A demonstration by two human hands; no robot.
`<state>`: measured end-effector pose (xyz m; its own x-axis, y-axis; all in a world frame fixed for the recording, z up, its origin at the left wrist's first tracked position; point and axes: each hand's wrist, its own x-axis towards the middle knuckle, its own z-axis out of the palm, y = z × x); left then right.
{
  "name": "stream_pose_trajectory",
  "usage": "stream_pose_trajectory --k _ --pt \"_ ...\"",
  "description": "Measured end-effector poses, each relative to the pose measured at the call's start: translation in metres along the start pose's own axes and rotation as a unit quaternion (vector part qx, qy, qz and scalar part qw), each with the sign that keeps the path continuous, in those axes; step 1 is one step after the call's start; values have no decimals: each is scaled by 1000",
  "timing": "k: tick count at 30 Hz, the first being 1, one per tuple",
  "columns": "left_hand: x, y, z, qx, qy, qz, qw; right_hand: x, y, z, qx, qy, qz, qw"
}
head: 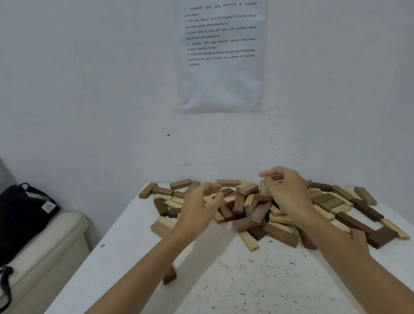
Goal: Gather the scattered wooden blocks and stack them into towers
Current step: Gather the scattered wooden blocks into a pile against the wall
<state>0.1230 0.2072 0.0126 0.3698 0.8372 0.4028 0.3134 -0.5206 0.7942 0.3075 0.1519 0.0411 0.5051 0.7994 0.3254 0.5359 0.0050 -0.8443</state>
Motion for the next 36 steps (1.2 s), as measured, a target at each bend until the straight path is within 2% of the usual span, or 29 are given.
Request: stream_pose_trajectory --k 4,7,10,13,18,21,28,32,36 --pt "-21 -20 -55 50 -25 -35 998 -20 -18 26 -28 -129 -57 990" --pt "-35 -31 -89 97 -101 -69 988 -31 -23 55 -47 -217 -83 971" --pt "-44 -47 -112 173 -220 -89 956 -36 -21 87 -30 -241 -78 967" --pt "-51 -63 -120 233 -278 -78 929 -34 -18 111 -55 -269 -87 958" --pt "-51 -70 -114 229 -234 -48 944 -35 -14 138 -129 -298 -135 936" --pt "-49 -77 -117 240 -211 -24 947 -35 -10 143 -180 -289 -162 926" --pt "-49 -84 -118 265 -175 5 948 -30 -12 137 -199 -291 -188 917" --pt "-51 -85 -118 258 -201 9 945 -32 -9 139 -167 -275 -187 928" --pt "-49 -83 -118 244 -185 4 952 -36 -8 144 -129 -230 -185 947"
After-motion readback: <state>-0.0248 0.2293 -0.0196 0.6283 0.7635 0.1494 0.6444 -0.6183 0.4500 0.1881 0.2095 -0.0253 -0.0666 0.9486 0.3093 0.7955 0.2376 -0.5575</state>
